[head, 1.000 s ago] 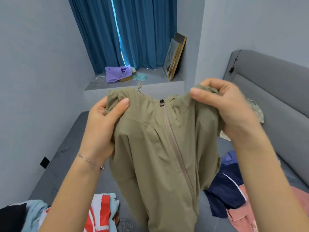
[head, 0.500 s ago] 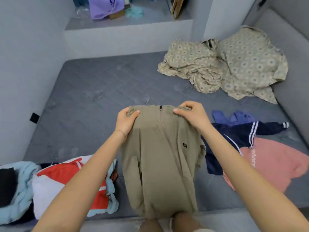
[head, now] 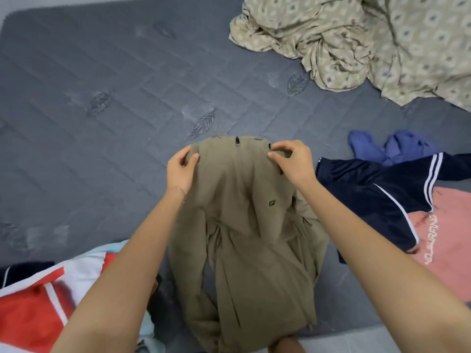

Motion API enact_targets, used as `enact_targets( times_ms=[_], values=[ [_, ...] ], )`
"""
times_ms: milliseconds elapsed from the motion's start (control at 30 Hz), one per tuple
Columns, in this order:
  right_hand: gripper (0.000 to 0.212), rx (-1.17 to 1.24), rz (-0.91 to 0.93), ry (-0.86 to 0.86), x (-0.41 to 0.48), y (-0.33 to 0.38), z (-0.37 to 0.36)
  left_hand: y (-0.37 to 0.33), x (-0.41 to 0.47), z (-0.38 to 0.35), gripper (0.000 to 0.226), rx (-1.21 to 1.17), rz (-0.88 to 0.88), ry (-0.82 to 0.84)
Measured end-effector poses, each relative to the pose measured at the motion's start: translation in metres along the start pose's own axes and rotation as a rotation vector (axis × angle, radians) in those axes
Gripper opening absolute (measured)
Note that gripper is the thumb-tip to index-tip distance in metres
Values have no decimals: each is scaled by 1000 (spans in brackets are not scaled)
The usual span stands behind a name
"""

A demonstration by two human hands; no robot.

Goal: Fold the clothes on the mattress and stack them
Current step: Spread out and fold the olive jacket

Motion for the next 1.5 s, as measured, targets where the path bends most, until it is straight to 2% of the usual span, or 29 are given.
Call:
enact_targets(
  times_ms=[67, 133, 233, 367, 567, 733, 867, 1000, 1100, 1200, 1267, 1367, 1500],
  values=[
    [29, -100, -6, 12, 3, -22, -6, 22, 14, -10, 34, 83, 33, 15],
    [43, -166, -39, 35, -4, -48, -9, 32, 18, -24, 42, 178, -14, 49],
    [56, -198, -72, 63, -19, -82, -10, 44, 12, -55, 46, 360, -47, 121],
    [61, -181, -140, 62, -35, -118, -12, 46, 2, -95, 48, 584, -151, 161],
    [64, -251, -162, 86, -30, -165, -14, 55, 2, -153, 53, 705, -221, 221],
    [68, -129, -200, 109, -20, -197, -19, 54, 13, -199, 56, 734, -273, 235],
    [64, 33, -260, 86, -16, -219, -24, 38, 20, -234, 55, 767, -360, 220],
    [60, 70, -419, 73, -16, -250, -31, 19, 21, -271, 53, 793, -473, 241],
    [54, 33, -443, 88, -15, -259, -38, 10, 10, -306, 51, 855, -594, 296],
    [50, -134, -391, 119, -15, -257, -46, 14, -5, -343, 51, 938, -683, 434],
    [50, -143, -400, 114, -16, -257, -49, 28, -11, -360, 56, 1032, -682, 517],
    [50, 95, -491, 65, -21, -265, -51, 53, -5, -361, 56, 1168, -599, 527],
    [44, 194, -504, 71, -23, -270, -51, 64, 8, -341, 34, 1072, -490, 474]
  ],
)
Point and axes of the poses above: each hand's wrist, its own x-axis towards the middle knuckle, its own z-axis out of the back of the hand, y = z × x, the point moved 10 cm from there along x, towards the middle knuckle, and after that the axes turned 9 degrees about z, right-handed, at the moved point
